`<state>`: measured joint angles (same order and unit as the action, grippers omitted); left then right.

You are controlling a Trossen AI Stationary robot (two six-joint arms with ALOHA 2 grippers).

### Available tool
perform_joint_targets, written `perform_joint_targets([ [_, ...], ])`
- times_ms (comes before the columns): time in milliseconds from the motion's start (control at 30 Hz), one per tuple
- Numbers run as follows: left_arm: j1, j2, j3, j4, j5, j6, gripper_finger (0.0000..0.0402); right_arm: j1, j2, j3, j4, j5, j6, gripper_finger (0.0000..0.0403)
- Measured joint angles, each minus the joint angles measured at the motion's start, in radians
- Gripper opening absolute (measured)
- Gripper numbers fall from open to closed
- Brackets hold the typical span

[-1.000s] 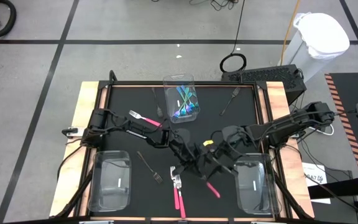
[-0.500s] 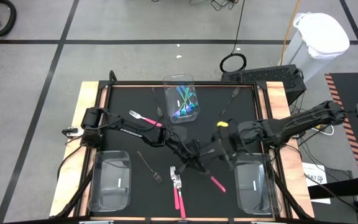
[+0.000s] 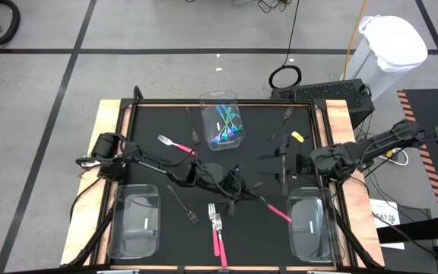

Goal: Sort silverware by color (type)
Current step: Put the pink fork into the bottom right transparent bin

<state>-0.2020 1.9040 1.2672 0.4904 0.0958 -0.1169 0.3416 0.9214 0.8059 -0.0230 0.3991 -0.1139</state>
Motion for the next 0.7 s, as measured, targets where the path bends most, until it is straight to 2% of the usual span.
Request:
perform_joint_targets([
  [100, -0.015, -0.059, -0.015, 0.010, -0.026, 0.020, 0.0004, 0.010, -0.019, 0.000, -0.034, 0.000, 0.004, 0.0208],
  [233, -0.044, -0.129, -0.053, 0.023, -0.148, 0.082, 0.0004, 0.024, -0.047, 0.001, -0.050, -0.002, 0.039, 0.0208],
  [333, -0.053, -0.155, -0.106, 0.126, -0.243, 0.097, 0.0004, 0.036, -0.064, 0.001, -0.057, -0.003, 0.095, 0.0208],
  [533, -0.058, -0.141, -0.217, 0.402, -0.296, 0.016, 0.0004, 0.065, -0.077, 0.001, -0.027, -0.006, 0.131, 0.0208],
  [700, -0.053, -0.102, -0.262, 0.498, -0.394, -0.008, 0.0004, 0.107, -0.068, 0.001, 0.066, 0.003, 0.109, 0.0208],
])
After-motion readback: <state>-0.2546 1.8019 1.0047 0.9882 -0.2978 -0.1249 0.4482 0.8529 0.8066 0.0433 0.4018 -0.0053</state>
